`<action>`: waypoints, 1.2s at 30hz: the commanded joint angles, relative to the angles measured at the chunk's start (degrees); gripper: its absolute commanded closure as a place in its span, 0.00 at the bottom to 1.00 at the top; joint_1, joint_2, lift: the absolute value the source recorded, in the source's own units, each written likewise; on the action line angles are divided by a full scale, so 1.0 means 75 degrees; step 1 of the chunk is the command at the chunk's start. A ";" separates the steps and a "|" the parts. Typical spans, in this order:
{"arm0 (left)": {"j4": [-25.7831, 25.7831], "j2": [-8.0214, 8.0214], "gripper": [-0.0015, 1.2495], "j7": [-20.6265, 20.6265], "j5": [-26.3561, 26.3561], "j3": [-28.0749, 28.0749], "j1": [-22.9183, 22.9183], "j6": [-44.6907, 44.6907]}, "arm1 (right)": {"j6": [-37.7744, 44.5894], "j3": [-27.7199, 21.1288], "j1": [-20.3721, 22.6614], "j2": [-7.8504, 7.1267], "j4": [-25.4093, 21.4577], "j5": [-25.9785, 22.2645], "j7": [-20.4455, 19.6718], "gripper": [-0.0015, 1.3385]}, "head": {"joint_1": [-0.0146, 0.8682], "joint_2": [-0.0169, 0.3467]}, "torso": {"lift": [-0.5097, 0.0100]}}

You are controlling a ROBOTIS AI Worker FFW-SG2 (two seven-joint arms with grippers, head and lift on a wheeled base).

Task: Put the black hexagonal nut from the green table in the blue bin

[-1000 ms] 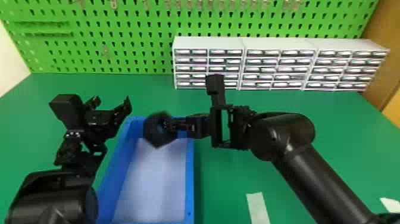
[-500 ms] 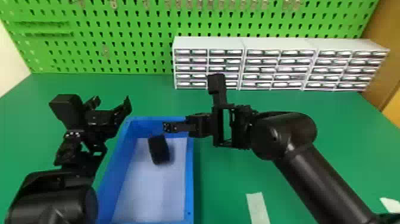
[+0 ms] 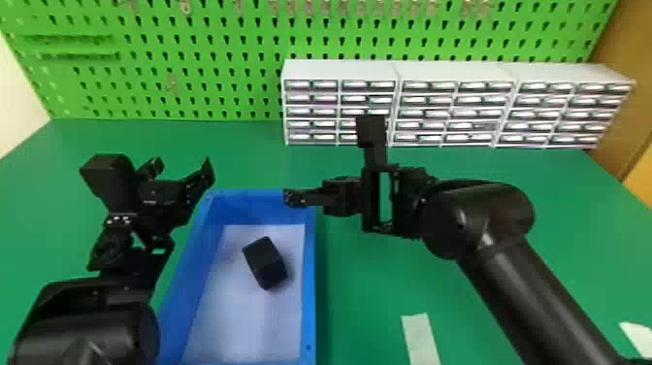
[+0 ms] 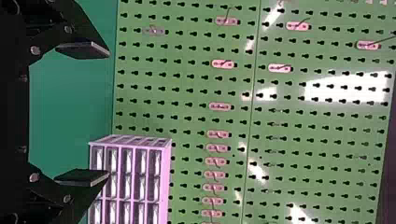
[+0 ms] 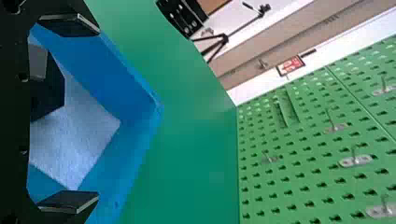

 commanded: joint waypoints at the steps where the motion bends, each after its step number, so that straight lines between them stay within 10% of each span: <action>1: 0.0000 -0.0020 0.28 0.0000 0.0000 0.0004 0.0000 0.0000 | -0.0018 -0.0423 0.0117 -0.0002 -0.0255 0.0436 0.0000 0.05 | 0.79 0.19 | 0.79; 36: 0.0000 -0.0020 0.28 0.0000 0.0000 -0.0043 0.0000 0.0000 | -0.0229 -0.3259 0.1441 -0.0002 -0.2552 0.2381 -0.0305 0.05 | 0.79 0.19 | 0.79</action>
